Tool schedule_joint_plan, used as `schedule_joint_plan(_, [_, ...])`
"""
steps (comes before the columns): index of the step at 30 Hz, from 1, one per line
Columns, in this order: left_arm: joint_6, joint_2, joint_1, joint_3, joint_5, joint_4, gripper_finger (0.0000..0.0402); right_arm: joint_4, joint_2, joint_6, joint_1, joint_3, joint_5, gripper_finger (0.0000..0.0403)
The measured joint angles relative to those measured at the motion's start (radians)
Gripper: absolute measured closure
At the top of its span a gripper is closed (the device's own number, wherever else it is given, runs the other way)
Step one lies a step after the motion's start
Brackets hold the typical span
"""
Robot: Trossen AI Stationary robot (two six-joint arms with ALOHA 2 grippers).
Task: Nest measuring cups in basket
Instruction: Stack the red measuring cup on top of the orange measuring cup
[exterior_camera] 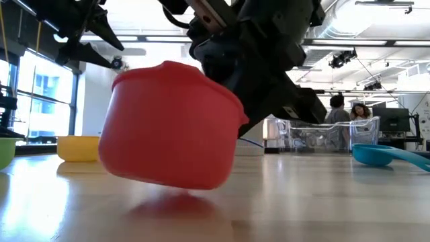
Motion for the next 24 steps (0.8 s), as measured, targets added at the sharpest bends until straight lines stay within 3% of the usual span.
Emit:
schedule_joint_plan(14, [-0.126,0.0,0.0,0.0,0.117,0.001,0.0151,-0.33,-0.002,-0.114,-0.13,0.333,0.203,0.04])
schedule_joint_plan(24, [-0.192,0.06,0.0,0.0,0.197,0.004,0.0151,-0.507,-0.002,-0.173,-0.259,0.452,0.209,0.04])
